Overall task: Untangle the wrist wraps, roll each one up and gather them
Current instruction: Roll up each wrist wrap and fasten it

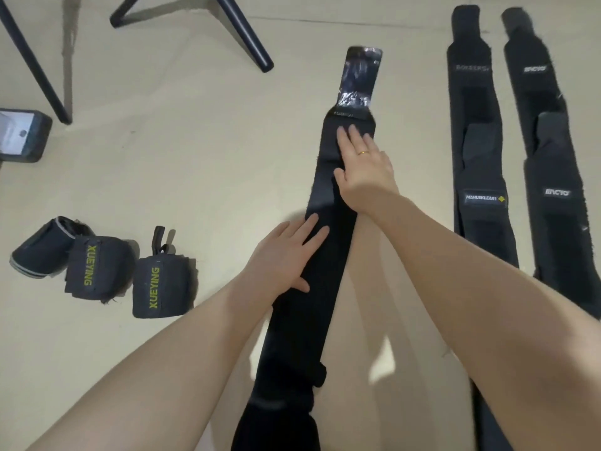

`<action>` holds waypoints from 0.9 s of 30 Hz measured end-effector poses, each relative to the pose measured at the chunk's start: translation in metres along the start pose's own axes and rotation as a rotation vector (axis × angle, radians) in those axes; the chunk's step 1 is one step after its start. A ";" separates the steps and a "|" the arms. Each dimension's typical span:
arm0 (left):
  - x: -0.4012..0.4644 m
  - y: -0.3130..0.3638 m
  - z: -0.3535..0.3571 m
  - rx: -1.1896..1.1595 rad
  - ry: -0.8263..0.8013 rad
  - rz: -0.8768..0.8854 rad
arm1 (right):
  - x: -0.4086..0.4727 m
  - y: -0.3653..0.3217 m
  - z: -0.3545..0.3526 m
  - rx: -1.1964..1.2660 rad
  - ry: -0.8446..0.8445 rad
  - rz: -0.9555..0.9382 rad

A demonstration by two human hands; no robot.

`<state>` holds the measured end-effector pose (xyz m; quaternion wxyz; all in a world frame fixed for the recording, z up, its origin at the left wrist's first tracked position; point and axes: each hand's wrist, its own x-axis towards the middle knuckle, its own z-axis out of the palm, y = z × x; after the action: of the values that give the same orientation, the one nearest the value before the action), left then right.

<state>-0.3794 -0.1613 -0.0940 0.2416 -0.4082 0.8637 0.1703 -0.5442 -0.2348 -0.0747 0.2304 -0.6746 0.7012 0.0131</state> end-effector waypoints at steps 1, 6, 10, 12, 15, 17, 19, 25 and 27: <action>0.001 0.000 -0.001 -0.019 -0.012 -0.008 | 0.007 -0.001 0.002 -0.032 -0.101 0.003; 0.009 -0.002 -0.004 -0.021 -0.007 -0.030 | -0.005 -0.001 0.015 -0.085 0.233 0.000; 0.032 -0.005 -0.017 0.004 0.050 -0.064 | -0.058 0.002 0.041 -0.011 0.308 -0.111; 0.051 -0.007 -0.031 0.016 0.059 -0.147 | -0.093 0.002 0.058 0.066 0.290 -0.137; 0.063 -0.005 -0.049 -0.029 0.211 -0.279 | -0.133 0.000 0.076 0.084 0.238 -0.176; 0.052 -0.002 -0.051 -0.088 0.407 -0.206 | -0.140 -0.001 0.082 0.034 0.205 -0.199; 0.030 -0.004 -0.041 -0.156 0.559 -0.043 | -0.134 0.000 0.082 -0.042 0.177 -0.197; -0.051 0.001 0.002 -0.224 0.406 0.079 | -0.098 0.011 0.068 -0.144 -0.077 -0.221; -0.065 0.008 0.019 -0.262 0.378 0.113 | -0.101 0.004 0.063 -0.010 0.016 -0.114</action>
<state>-0.3443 -0.1068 -0.0723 0.0105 -0.4118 0.8856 0.2145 -0.5306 -0.1190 -0.0976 0.2218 -0.7146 0.6634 -0.0019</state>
